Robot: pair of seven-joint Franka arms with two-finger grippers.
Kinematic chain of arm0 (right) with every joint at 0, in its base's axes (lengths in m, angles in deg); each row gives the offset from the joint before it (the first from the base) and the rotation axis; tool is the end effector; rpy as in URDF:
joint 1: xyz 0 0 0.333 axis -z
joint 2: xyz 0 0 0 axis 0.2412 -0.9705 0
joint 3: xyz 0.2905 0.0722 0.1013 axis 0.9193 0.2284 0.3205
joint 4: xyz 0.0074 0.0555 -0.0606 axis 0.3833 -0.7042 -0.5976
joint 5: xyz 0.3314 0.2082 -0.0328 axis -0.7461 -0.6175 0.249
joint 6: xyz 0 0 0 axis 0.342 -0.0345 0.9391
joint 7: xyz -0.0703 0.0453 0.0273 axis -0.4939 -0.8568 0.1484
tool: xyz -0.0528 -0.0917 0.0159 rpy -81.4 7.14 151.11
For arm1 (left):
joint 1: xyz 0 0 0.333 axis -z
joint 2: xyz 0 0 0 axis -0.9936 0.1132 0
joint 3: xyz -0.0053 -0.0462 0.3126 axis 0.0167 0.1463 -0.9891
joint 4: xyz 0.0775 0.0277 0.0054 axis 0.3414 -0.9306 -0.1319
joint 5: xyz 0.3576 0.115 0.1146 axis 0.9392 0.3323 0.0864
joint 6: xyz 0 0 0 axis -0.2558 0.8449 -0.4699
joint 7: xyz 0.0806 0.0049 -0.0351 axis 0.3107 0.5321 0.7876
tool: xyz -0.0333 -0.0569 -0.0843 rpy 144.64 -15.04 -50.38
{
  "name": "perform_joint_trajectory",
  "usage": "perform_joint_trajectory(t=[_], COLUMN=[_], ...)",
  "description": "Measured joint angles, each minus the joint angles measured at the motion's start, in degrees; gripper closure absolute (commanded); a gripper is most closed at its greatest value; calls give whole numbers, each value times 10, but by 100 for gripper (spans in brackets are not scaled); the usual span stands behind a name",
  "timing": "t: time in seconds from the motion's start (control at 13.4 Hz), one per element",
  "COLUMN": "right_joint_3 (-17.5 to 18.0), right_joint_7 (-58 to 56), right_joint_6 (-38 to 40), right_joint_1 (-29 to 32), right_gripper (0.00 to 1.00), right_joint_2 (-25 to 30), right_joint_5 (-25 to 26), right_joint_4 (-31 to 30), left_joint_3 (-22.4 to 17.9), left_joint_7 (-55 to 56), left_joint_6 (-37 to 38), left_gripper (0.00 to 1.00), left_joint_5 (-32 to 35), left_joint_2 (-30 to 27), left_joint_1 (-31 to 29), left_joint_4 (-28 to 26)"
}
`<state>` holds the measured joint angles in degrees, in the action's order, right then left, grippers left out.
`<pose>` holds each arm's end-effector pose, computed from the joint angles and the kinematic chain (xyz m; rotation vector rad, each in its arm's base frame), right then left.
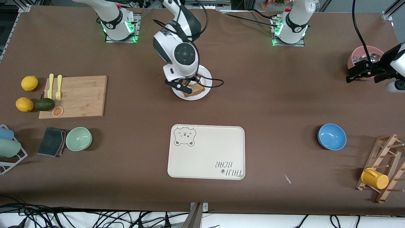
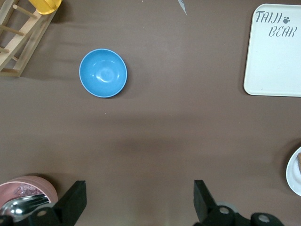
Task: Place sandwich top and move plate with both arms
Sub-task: 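Release the bread on the plate and return the right gripper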
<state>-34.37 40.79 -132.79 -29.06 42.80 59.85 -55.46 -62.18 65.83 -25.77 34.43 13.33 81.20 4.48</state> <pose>0.4311 0.4785 0.2916 2.9400 -0.5670 -0.3663 0.5683 0.0068 0.6135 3.1119 0.0380 -0.1593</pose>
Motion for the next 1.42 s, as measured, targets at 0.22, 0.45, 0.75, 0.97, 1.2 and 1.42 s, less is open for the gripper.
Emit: perform_joint_trajectory(t=[0.22, 0.45, 0.75, 0.97, 1.2, 1.42], right_joint_3=[0, -2, -2, -6, -15, -18], right_joint_7=[2, 2, 0, -8, -41, -125], right_joint_6=[-32, -49, -70, -70, -62, -37], right_joint_1=[-15, -16, -27, -27, -16, 22], right_gripper=[100, 93, 1, 1, 1, 1], right_joint_2=[-34, -45, -60, -61, -61, -57], right_joint_5=[0, 0, 1, 3, 8, 8], right_joint_4=[2, 3, 6, 22, 61, 97], left_joint_3=[0, 0, 0, 0, 0, 1], left_joint_7=[0, 0, 0, 0, 0, 0], left_joint_6=[0, 0, 0, 0, 0, 0], left_gripper=[0, 0, 0, 0, 0, 0], left_joint_5=[0, 0, 0, 0, 0, 0], left_joint_2=[0, 0, 0, 0, 0, 0], left_joint_1=[0, 0, 0, 0, 0, 0], left_joint_4=[0, 0, 0, 0, 0, 0])
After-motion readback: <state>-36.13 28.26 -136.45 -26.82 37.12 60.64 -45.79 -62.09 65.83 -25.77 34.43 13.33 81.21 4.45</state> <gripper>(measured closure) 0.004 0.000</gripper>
